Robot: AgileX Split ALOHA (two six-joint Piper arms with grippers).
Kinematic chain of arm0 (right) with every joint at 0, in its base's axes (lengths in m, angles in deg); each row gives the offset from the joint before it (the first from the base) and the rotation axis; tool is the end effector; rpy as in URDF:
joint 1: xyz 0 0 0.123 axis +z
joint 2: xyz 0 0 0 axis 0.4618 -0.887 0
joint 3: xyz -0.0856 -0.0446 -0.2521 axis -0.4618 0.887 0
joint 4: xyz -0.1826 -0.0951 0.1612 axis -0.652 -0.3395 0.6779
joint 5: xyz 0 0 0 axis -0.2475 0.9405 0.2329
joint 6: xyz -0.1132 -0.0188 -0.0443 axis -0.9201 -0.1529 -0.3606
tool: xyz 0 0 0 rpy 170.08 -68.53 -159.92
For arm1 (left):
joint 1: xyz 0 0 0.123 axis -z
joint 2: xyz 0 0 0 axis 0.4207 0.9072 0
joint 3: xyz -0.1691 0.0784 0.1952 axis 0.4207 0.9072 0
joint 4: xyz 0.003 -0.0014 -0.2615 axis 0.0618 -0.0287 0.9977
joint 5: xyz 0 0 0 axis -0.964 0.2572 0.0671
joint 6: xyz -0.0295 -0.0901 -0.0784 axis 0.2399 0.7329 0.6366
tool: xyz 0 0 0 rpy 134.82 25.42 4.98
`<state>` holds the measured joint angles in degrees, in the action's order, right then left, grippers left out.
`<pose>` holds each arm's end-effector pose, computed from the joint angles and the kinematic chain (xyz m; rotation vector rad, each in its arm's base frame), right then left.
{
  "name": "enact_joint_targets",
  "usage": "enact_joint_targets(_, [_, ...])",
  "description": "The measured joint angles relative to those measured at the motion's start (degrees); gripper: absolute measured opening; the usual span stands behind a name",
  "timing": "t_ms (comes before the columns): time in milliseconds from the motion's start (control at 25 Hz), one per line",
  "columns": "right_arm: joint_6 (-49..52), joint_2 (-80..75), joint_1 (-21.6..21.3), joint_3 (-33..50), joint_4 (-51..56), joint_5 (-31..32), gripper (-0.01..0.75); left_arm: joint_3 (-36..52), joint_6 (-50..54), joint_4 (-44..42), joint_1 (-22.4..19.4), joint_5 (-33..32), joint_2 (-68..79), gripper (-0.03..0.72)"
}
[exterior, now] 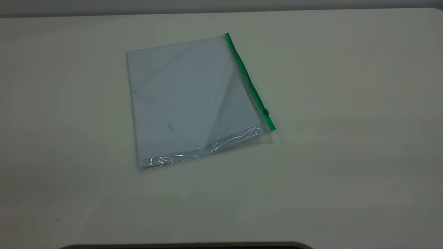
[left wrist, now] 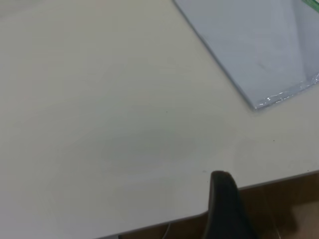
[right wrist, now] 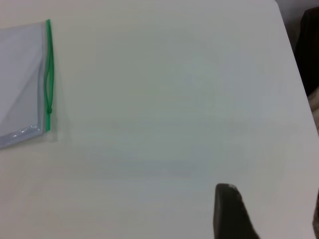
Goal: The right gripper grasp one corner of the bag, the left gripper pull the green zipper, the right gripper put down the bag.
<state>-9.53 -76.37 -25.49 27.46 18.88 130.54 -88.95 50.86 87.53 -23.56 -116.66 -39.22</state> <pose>0.0432 0.0023 0.2552 -0.0183 2.1137 0.0405 0.0398 -0.0155 0.2572 0.2274 2.0993 -0.0637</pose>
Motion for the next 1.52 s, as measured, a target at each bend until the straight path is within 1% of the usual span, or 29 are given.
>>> enact_joint_targets(1360, [0.0, 0.0, 0.0, 0.0, 0.1, 0.0, 0.430, 0.0, 0.4, -0.3, 0.0, 0.0, 0.0, 0.515])
enact_joint_targets(1520, [-0.5, -0.3, 0.0, 0.0, 2.7, -0.4, 0.430, -0.1, 1.9, 0.0, 0.0, 0.6, 0.1, 0.515])
